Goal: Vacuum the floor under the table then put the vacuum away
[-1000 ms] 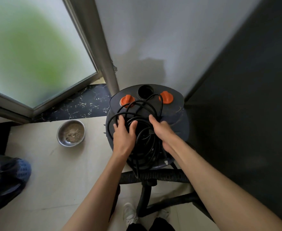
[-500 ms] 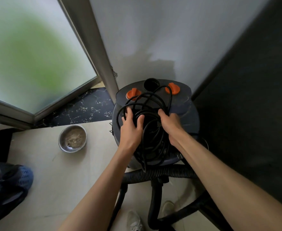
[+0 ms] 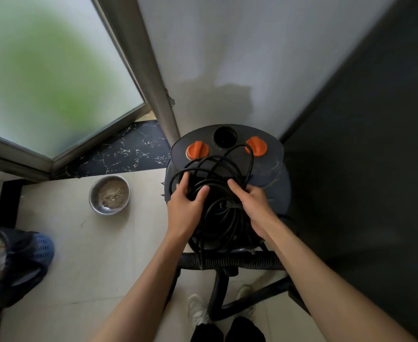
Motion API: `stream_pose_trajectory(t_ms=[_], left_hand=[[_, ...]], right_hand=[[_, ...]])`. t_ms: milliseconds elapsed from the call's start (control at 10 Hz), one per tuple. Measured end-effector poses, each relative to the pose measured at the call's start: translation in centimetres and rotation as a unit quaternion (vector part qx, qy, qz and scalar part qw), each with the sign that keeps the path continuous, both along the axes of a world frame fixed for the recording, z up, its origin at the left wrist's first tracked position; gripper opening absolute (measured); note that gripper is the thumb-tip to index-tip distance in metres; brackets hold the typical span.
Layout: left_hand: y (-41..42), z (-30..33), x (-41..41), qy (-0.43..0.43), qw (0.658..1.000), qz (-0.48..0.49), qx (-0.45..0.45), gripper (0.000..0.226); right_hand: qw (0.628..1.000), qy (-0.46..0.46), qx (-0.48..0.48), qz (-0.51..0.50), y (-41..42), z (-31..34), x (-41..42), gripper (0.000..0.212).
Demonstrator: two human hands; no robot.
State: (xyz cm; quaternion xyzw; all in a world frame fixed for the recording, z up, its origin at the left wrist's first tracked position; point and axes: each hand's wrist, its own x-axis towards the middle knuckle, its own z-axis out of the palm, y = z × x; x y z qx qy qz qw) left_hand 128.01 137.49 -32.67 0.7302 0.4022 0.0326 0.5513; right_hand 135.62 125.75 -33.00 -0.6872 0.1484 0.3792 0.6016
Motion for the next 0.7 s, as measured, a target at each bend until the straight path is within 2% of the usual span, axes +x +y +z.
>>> stream_pose_trajectory(t_ms=[100, 200, 300, 400, 500, 600, 700], left_hand=[[-0.1, 0.6, 0.2, 0.003, 1.000, 0.019, 0.006, 0.048], [0.0, 1.4, 0.6, 0.054, 0.998, 0.003, 0.030, 0.049], [0.2, 3.3, 0.9, 0.136, 0.972, -0.055, 0.185, 0.043], [-0.6, 5.0, 1.3, 0.072, 0.906, -0.125, 0.397, 0.028], [-2.2, 3.5, 1.7, 0.015, 0.857, -0.280, 0.432, 0.043], [-3.1, 2.2, 1.8, 0.145, 0.843, -0.369, 0.364, 0.067], [-3.0, 1.1, 1.9, 0.144, 0.843, -0.353, 0.380, 0.082]], right_hand=[[0.999, -0.031, 0.030, 0.031, -1.0, 0.4, -0.2, 0.017], [0.998, -0.048, -0.003, 0.045, -1.2, 1.0, 0.0, 0.014], [1.000, 0.014, -0.007, -0.012, -0.6, 1.0, 0.3, 0.012], [0.997, 0.074, 0.000, -0.028, -0.3, 1.8, 0.7, 0.011], [0.992, 0.106, 0.064, -0.037, -0.6, 2.7, 1.1, 0.023], [0.990, 0.120, 0.069, -0.012, -1.0, 3.0, 1.0, 0.026], [0.997, 0.077, -0.005, 0.014, -1.9, 2.8, 1.8, 0.027]])
